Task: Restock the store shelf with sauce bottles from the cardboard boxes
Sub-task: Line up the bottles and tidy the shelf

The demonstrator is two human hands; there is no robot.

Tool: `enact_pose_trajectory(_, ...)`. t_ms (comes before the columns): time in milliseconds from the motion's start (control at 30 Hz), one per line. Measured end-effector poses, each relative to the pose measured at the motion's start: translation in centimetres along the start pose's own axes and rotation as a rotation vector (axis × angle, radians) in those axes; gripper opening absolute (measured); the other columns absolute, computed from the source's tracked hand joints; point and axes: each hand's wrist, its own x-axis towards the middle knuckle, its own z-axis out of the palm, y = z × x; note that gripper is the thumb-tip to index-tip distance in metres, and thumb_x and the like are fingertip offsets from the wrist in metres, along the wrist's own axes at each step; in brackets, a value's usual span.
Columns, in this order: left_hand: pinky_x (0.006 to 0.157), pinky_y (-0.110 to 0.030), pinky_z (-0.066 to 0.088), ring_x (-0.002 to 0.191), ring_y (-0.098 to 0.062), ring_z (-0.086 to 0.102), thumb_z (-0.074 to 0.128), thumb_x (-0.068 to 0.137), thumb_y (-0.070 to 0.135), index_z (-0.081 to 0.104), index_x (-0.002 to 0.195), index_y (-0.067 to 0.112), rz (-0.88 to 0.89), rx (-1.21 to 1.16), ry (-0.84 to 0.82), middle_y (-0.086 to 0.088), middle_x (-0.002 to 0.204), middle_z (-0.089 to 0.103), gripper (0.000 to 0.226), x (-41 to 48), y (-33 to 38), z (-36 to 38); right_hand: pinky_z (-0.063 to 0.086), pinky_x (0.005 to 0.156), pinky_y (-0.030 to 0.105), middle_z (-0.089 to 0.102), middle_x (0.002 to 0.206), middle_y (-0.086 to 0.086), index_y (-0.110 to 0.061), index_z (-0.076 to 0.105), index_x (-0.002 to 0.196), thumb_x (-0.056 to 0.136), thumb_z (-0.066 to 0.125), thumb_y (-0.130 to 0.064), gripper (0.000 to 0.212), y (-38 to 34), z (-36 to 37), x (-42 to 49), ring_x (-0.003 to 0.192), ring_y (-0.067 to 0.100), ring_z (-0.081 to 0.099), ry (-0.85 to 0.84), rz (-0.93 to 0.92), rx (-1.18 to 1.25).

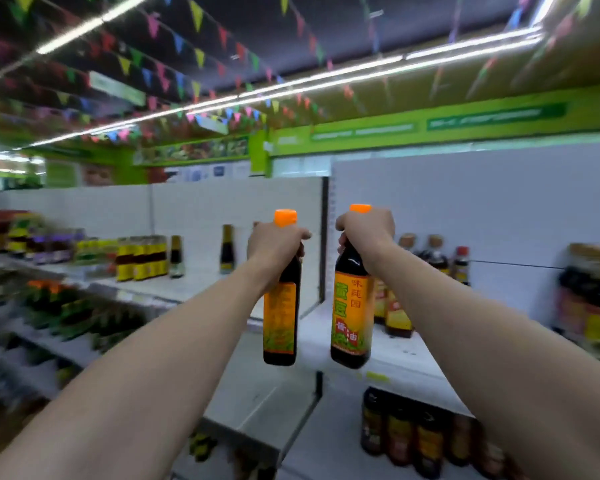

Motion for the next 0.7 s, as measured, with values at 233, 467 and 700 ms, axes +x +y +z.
enact_pose_trajectory(233,0.086,-0.053,0.06,0.075,-0.033,0.075,0.073,0.06,0.032,0.068,0.047,0.013,0.064,-0.115,-0.338,-0.006,0.063,0.074,0.024,-2.9,3.9,13.1,0.053,0.057,0.045,0.065,0.059,0.019,-0.007,0.057,0.069,0.052,0.065,-0.01,0.019,-0.5,-13.3,-0.4,0.051,0.033,0.063,0.317,-0.033,-0.14)
enact_pose_trajectory(467,0.084,-0.054,0.06,0.063,-0.034,0.071,0.075,0.064,0.023,0.068,0.065,0.007,0.045,-0.311,-0.697,-0.012,0.065,0.072,0.018,-11.8,8.2,27.2,0.059,0.057,0.048,0.066,0.055,0.016,-0.001,0.064,0.067,0.054,0.065,-0.009,0.015,-0.7,-30.6,-6.0,0.051,0.034,0.067,0.674,0.03,-0.308)
enact_pose_trajectory(700,0.066,-0.04,0.055,0.061,-0.029,0.066,0.073,0.072,0.023,0.066,0.059,0.009,0.058,-0.406,-0.961,-0.01,0.059,0.069,0.021,-24.1,13.7,40.5,0.054,0.054,0.046,0.062,0.051,0.018,-0.005,0.055,0.048,0.058,0.063,-0.004,0.013,-1.5,-47.3,-12.4,0.046,0.035,0.059,0.925,0.056,-0.428)
